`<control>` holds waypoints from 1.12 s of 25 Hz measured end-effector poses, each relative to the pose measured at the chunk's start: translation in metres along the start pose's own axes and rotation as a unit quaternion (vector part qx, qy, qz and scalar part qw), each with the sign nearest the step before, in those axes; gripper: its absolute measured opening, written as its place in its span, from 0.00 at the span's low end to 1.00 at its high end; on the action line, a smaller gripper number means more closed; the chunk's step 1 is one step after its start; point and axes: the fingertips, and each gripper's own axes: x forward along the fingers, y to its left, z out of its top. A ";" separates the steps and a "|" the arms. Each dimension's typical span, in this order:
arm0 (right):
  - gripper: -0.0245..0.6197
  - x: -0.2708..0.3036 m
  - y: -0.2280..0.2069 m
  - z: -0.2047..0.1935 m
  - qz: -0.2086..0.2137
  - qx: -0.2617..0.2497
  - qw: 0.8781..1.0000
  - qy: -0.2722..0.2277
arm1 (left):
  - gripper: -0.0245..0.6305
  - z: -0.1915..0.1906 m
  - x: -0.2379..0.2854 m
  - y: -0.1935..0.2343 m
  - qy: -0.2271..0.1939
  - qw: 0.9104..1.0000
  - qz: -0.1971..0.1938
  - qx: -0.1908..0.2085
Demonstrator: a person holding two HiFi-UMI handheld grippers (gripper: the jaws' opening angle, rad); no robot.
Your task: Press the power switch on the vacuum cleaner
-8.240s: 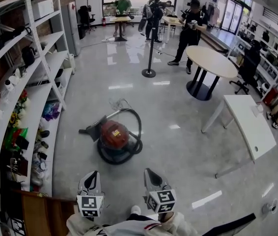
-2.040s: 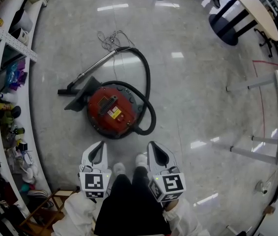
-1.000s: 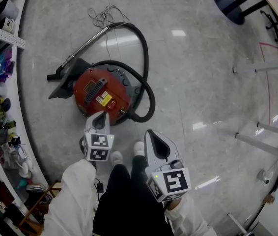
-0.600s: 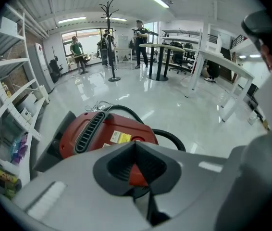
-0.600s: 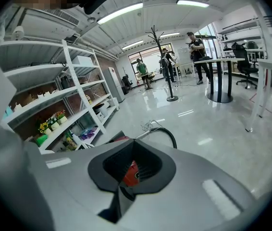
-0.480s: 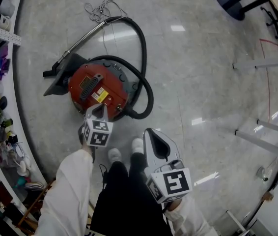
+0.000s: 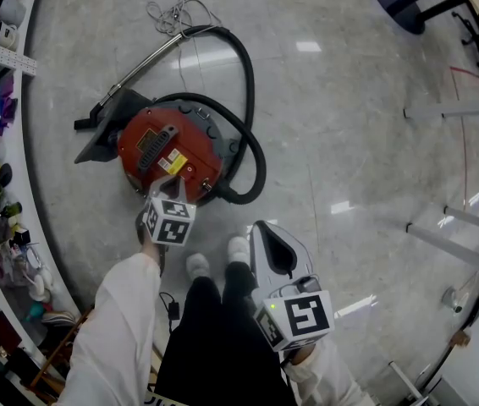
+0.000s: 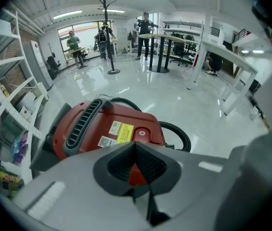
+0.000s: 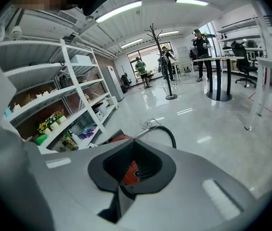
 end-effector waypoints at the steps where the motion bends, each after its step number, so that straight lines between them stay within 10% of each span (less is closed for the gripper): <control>1: 0.04 0.000 0.000 0.000 0.000 0.000 1.000 0.001 | 0.04 -0.001 0.001 -0.001 0.002 1.000 -0.003 0.002; 28: 0.04 0.003 -0.002 -0.008 0.004 0.007 1.000 0.012 | 0.04 -0.008 0.003 -0.004 0.009 1.000 -0.004 0.009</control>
